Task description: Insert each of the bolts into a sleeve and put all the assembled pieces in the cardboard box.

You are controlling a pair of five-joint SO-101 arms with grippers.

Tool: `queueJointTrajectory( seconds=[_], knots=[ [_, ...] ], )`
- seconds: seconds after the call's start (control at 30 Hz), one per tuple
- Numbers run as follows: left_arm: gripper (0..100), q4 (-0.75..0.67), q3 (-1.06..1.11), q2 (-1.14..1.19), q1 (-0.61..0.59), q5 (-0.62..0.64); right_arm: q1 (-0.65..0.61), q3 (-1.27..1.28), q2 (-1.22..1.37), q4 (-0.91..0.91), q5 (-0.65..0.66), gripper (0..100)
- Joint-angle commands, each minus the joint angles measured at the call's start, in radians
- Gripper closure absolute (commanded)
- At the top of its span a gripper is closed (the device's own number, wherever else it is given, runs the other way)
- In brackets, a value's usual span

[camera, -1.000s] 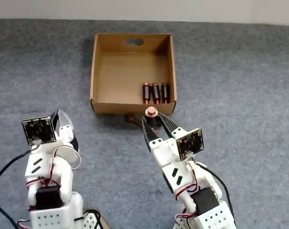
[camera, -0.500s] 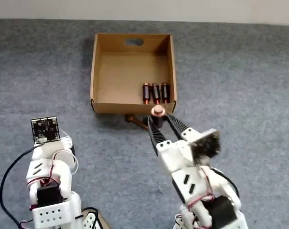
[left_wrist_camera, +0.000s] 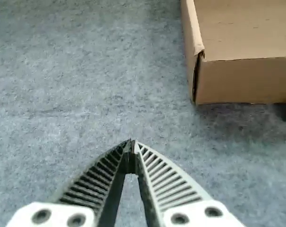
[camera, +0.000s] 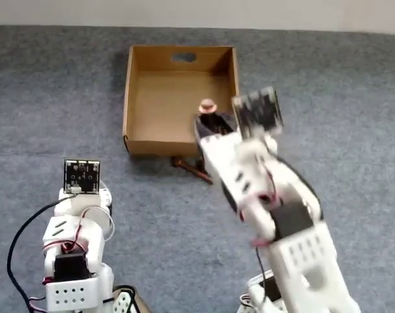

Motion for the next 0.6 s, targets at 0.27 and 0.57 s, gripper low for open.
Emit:
queueJointTrajectory(
  seconds=[0.27,0.57],
  knots=[
    [99,-0.015,0.018,0.002,0.018,-0.009,0.021,-0.472,0.650,-0.001,-0.032,98.9],
    [99,0.002,0.018,0.001,0.018,-0.011,0.048,-0.891,1.142,-0.001,-0.137,98.9]
  ],
)
